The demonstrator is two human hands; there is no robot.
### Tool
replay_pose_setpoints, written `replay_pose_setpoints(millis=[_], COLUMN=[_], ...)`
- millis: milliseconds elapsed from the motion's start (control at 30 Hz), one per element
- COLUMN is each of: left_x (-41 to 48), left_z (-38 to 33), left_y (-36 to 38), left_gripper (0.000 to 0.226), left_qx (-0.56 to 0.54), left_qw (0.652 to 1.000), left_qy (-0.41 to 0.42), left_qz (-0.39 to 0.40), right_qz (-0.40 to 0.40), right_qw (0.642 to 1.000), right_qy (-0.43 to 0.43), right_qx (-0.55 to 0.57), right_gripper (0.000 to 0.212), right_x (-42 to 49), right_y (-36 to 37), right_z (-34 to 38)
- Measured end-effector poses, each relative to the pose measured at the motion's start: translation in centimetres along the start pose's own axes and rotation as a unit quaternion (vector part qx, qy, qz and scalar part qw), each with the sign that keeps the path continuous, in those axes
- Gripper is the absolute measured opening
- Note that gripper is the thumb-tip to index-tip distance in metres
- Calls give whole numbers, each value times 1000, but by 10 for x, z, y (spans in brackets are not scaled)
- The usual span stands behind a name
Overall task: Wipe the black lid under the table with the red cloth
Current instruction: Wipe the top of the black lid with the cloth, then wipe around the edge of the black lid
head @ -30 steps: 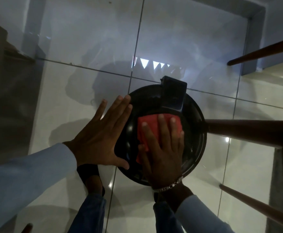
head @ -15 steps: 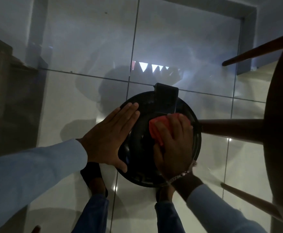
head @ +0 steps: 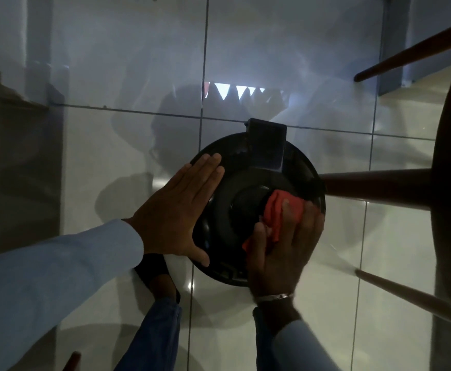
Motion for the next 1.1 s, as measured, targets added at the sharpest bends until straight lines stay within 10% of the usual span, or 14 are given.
replay_pose_setpoints(millis=[233, 300, 433, 667, 733, 800, 867, 1000, 1100], left_x=[-1, -1, 1, -12, -17, -24, -29, -29, -4], left_z=[0, 1, 1, -37, -83, -138, -185, -247, -296], left_y=[2, 2, 1, -21, -52, -82, -118, -197, -240], left_gripper=[132, 138, 149, 141, 122, 104, 68, 36, 38], left_qx=[-25, -26, -11, -96, -383, -655, -744, -794, -805], left_qw=[999, 999, 1000, 991, 912, 744, 656, 579, 574], left_qy=[19, 16, 12, -86, -131, -123, -127, -117, -80], left_qz=[-35, -23, 2, 41, 68, 50, -17, -146, -125], right_qz=[-20, 40, 134, 68, 41, -9, -8, -41, -20], right_qw=[992, 998, 897, 990, 993, 988, 972, 908, 843], right_qy=[123, -33, -365, -123, -86, -102, -107, -88, 47], right_qx=[23, -44, -211, -9, 74, 115, 207, 408, 535], right_gripper=[63, 56, 82, 35, 27, 41, 56, 87, 71], right_x=[-30, -38, -57, -14, -23, -42, -58, -56, -25], right_y=[39, 39, 20, -78, -117, -158, -210, -324, -377], right_z=[73, 60, -7, -30, -1, 33, 54, 48, 0])
Point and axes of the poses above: each hand's wrist, its own x-axis towards the middle knuckle, its own y-axis out of the palm, z = x × y, the point moved 5 cm from there along x, towards the middle knuckle, and after that the axes turned 9 degrees about z, right-handed, at the moved point
